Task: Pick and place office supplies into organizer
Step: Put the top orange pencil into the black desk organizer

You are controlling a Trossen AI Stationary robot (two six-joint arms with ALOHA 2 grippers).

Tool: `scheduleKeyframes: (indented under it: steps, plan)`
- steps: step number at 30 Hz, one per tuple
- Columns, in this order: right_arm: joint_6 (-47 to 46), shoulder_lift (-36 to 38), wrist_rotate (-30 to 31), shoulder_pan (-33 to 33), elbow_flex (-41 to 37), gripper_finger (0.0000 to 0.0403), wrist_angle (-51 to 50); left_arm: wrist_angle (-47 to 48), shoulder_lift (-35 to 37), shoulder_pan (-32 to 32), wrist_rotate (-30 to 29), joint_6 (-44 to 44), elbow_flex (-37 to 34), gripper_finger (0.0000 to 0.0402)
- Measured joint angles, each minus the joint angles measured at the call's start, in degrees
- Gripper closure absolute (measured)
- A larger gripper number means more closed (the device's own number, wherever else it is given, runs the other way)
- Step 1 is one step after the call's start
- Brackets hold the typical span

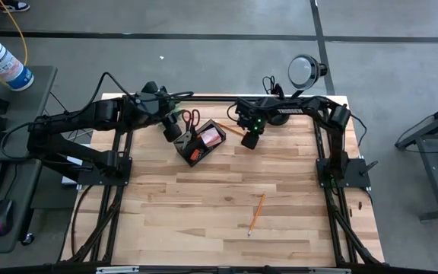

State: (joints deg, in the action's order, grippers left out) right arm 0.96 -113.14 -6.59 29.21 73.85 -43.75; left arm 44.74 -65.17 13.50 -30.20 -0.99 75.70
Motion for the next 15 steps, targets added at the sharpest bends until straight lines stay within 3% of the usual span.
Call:
scheduleKeyframes:
  steps: [9, 15]
  plan:
    - [-1.0, 0.0, 0.3, -0.6, -0.5, 0.0291, 1.6, -1.4, 0.0, 0.0, 0.1, 0.0, 0.0, 0.0263]
    - [-0.6, 0.0, 1.2, -2.6, -0.5, 0.0318, 3.6, -1.4, 0.0, 0.0, 0.1, 0.8, 0.0, 0.0263]
